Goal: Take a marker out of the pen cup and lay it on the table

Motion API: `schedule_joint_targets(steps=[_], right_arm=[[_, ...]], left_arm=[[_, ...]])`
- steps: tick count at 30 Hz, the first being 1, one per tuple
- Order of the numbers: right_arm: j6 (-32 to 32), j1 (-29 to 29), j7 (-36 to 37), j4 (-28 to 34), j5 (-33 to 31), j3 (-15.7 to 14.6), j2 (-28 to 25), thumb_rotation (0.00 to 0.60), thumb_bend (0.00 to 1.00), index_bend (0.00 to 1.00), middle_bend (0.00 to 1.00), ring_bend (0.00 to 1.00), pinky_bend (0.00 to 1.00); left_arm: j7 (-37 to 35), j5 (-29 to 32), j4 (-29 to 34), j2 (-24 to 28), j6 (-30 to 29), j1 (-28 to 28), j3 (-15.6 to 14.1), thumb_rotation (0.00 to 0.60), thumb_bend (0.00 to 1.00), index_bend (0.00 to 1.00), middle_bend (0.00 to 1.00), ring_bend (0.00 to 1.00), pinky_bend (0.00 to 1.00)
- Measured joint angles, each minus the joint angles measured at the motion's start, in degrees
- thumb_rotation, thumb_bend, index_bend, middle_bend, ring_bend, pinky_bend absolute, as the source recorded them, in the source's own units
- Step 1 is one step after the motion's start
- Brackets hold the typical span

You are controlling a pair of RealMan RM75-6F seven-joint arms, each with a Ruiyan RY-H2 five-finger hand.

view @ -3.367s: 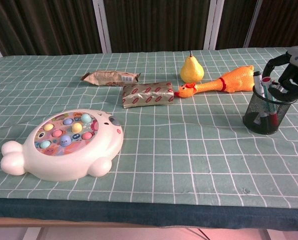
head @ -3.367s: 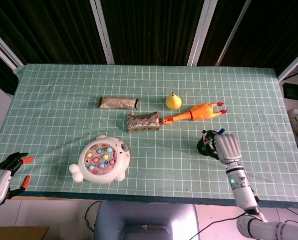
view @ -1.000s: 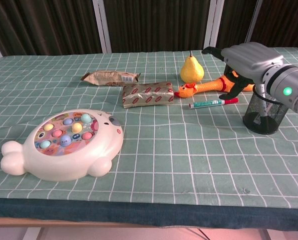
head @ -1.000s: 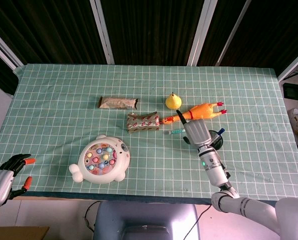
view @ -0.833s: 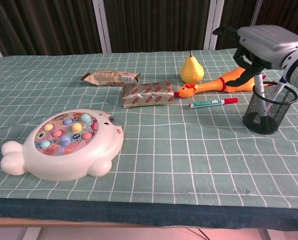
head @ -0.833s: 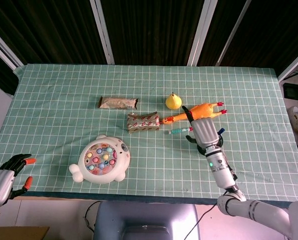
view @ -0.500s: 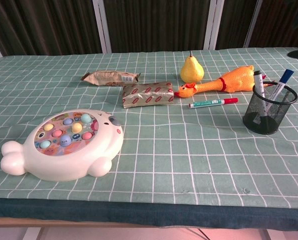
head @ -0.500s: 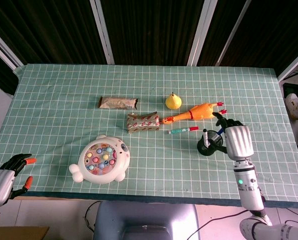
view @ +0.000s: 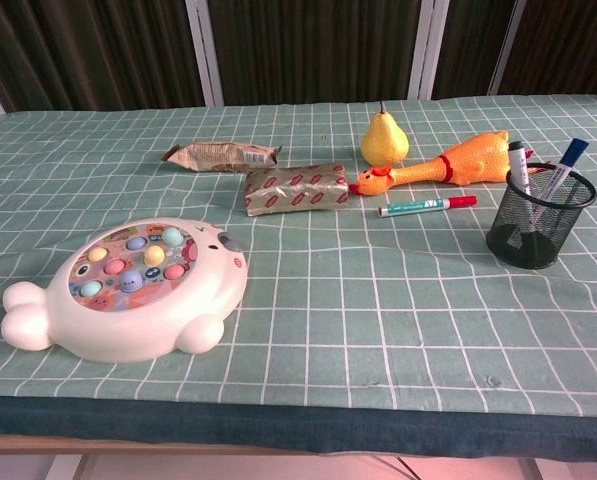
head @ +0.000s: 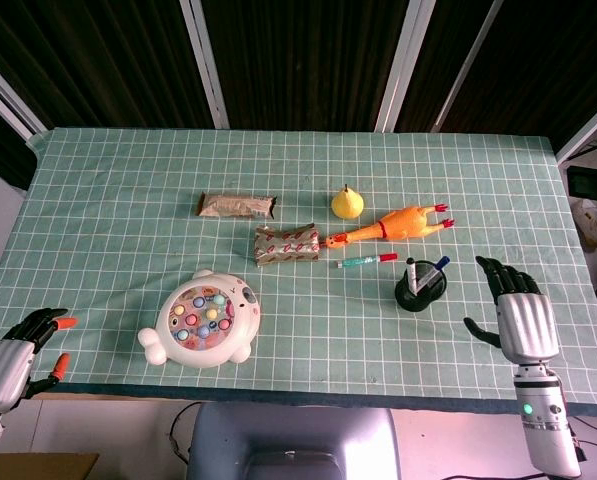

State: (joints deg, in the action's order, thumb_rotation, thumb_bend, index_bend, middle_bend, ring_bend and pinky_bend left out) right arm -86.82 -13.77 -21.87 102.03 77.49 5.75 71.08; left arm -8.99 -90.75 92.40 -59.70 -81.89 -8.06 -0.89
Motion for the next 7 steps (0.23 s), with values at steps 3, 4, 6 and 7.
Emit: schedule_joint_targets(steps=[3, 4, 6, 7], right_arm=[[0.43, 0.04, 0.33, -0.19, -0.25, 0.39, 0.21, 0.6, 0.31, 0.26, 0.3, 0.26, 0.38], [0.62, 0.0, 0.25, -0.26, -0.42, 0.52, 0.34, 0.6, 0.31, 0.26, 0.3, 0.26, 0.38], [1.26, -0.14, 0.03, -0.39, -0.68, 0.67, 0.59, 0.6, 0.31, 0.26, 0.3, 0.26, 0.38], [1.59, -0.21, -0.08, -0.42, -0.74, 0.68, 0.68, 0.6, 0.31, 0.26, 0.3, 0.26, 0.38]], left_arm=[[-0.3, 0.12, -0.25, -0.01, 0.4, -0.1, -0.04, 0.6, 0.46, 0.28, 0.17, 0.13, 0.28], [-0.47, 0.28, -0.26, 0.07, 0.61, -0.12, -0.06, 0.6, 0.46, 0.28, 0.17, 0.13, 0.29], [-0.75, 0.7, -0.23, 0.29, 0.61, -0.02, -0.04, 0.6, 0.45, 0.28, 0.17, 0.13, 0.29], [-0.86, 0.73, -0.21, 0.32, 0.4, 0.06, -0.01, 0.6, 0.45, 0.28, 0.17, 0.13, 0.29]])
